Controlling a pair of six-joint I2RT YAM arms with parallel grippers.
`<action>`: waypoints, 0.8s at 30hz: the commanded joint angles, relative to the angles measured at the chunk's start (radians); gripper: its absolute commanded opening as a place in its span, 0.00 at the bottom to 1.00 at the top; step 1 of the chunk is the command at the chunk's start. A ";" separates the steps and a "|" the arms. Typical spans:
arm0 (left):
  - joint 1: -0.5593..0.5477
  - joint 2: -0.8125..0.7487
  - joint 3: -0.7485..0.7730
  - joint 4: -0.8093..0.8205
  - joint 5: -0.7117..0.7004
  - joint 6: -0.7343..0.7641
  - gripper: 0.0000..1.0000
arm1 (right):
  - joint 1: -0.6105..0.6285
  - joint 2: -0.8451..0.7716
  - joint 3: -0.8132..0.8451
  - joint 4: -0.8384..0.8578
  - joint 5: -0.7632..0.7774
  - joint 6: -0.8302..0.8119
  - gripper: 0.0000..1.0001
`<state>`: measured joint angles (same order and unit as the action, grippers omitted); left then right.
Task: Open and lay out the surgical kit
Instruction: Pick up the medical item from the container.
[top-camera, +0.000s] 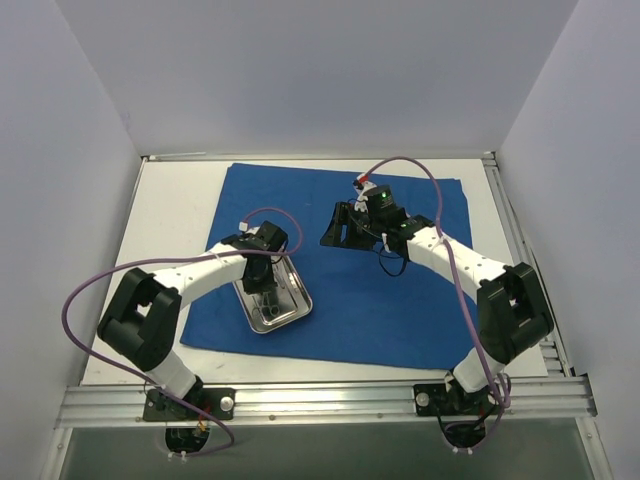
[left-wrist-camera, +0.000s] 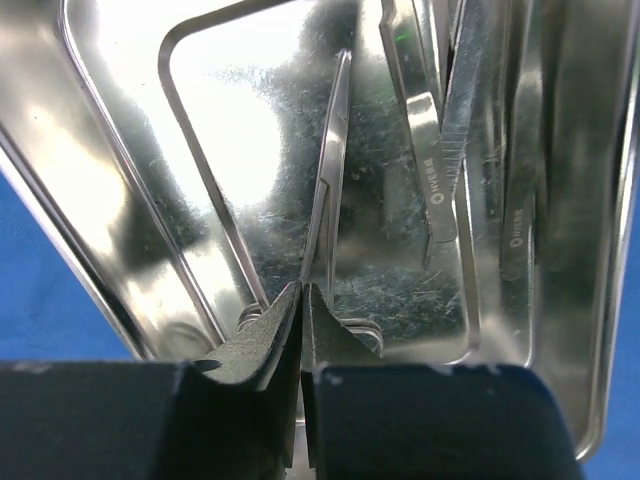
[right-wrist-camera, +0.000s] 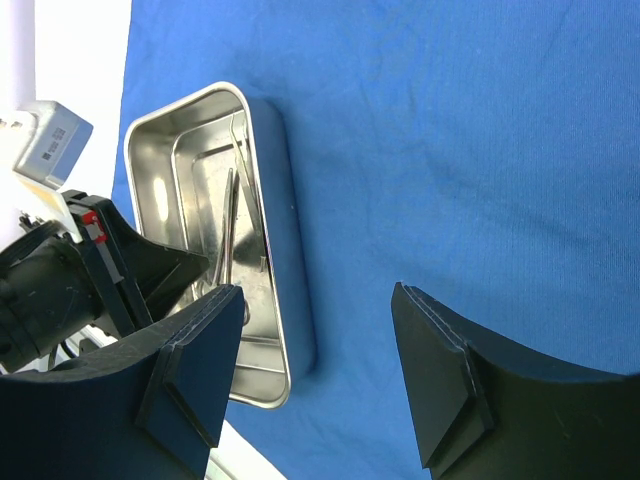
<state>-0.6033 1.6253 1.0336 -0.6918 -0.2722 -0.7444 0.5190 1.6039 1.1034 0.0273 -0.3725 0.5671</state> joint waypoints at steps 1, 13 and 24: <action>-0.001 0.001 -0.001 -0.006 0.010 0.008 0.11 | 0.010 -0.013 0.027 0.022 -0.013 -0.006 0.61; 0.007 0.084 -0.012 0.014 0.033 0.017 0.21 | 0.012 -0.022 0.018 0.020 -0.019 -0.009 0.61; 0.014 0.152 -0.053 0.107 0.131 0.025 0.14 | 0.012 -0.012 0.023 0.023 -0.020 -0.010 0.61</action>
<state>-0.5915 1.6966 1.0298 -0.6567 -0.2054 -0.7242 0.5251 1.6039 1.1034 0.0273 -0.3828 0.5671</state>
